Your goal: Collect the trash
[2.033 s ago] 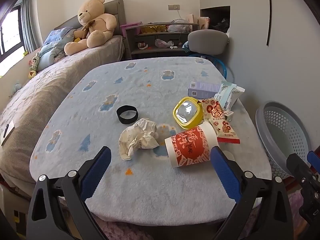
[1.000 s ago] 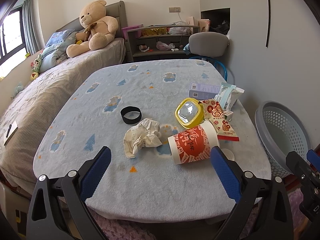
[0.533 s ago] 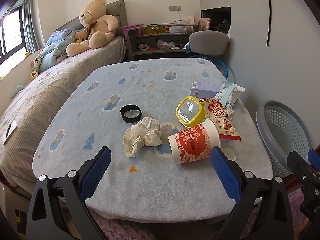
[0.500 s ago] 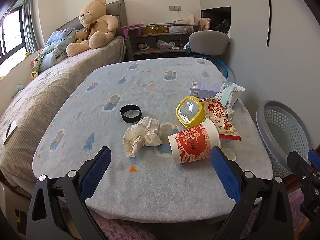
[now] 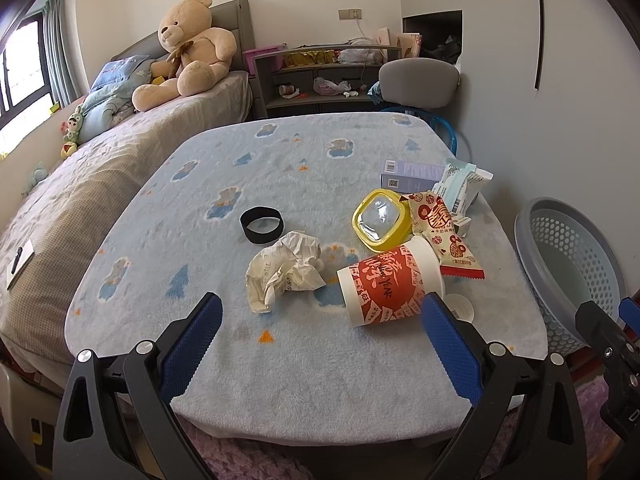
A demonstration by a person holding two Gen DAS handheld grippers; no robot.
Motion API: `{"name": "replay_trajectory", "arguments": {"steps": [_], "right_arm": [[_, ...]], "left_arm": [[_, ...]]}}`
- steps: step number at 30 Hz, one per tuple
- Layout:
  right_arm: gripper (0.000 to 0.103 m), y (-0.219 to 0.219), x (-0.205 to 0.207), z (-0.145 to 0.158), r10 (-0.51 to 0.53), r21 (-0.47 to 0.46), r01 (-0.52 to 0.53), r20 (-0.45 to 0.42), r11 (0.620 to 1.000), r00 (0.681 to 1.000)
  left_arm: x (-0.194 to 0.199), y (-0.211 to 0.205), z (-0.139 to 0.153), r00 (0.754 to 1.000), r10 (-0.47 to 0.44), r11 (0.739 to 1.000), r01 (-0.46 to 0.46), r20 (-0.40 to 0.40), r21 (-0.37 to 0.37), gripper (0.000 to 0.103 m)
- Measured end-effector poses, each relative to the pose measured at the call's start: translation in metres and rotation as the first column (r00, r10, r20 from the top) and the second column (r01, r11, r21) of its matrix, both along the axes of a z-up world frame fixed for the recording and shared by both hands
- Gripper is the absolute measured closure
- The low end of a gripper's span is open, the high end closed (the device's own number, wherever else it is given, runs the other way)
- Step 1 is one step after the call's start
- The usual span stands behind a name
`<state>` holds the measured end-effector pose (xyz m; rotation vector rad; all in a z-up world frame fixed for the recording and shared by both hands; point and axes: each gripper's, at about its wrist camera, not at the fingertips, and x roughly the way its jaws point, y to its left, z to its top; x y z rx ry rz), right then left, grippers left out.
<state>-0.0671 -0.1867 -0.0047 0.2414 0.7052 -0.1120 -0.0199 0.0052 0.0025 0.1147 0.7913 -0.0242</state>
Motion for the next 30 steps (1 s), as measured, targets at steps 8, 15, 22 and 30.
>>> {"name": "replay_trajectory", "arguments": {"steps": [8,15,22,30], "right_arm": [[0.006,0.002,0.005,-0.002,-0.012,-0.031,0.011,-0.036,0.999,0.999],[0.006,0.004,0.007,-0.004,-0.013,-0.038,0.011,-0.054,0.999,0.998],[0.006,0.005,0.009,-0.007,-0.007,-0.038,0.004,-0.063,0.999,0.998],[0.007,0.008,0.014,-0.016,0.036,-0.013,-0.037,-0.075,0.999,0.997]], "left_arm": [[0.000,0.000,0.000,1.000,0.000,1.000,0.000,0.000,0.000,0.008],[0.001,0.000,-0.002,1.000,0.000,1.000,0.000,-0.004,-0.002,0.008],[0.005,0.008,-0.007,1.000,0.005,1.000,-0.005,-0.026,-0.022,0.008],[0.014,0.026,-0.013,0.998,0.051,0.998,-0.052,-0.042,-0.019,0.008]]}}
